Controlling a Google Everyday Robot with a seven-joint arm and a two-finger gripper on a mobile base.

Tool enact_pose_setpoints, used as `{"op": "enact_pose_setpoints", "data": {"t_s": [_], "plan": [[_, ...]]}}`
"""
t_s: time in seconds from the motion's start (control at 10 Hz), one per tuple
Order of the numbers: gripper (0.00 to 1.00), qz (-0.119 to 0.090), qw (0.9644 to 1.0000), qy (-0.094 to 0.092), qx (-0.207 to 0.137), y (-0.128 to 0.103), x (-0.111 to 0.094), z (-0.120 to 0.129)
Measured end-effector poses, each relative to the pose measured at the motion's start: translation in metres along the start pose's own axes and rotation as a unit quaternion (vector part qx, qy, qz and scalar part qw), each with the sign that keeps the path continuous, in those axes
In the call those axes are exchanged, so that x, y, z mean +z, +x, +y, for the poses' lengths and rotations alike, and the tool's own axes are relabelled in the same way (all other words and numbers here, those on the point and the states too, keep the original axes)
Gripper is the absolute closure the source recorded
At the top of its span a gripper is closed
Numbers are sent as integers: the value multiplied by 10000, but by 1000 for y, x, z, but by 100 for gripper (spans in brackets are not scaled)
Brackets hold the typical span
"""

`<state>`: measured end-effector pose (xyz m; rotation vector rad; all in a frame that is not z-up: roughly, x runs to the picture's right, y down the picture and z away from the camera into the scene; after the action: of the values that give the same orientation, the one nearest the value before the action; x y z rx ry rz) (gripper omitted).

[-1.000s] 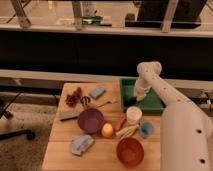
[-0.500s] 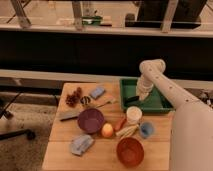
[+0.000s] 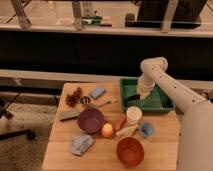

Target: Place brush in table surface

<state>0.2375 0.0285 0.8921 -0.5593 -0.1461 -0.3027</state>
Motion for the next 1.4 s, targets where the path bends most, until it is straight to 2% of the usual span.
{"op": "enact_pose_setpoints", "data": {"t_s": [0.6,1.0,1.4], "plan": [[100,70,9997,221,112,17,-36,23],[100,-30,9989,451,98,17,-70,51],[100,-117,9983,580,-3,12,-86,71]]}}
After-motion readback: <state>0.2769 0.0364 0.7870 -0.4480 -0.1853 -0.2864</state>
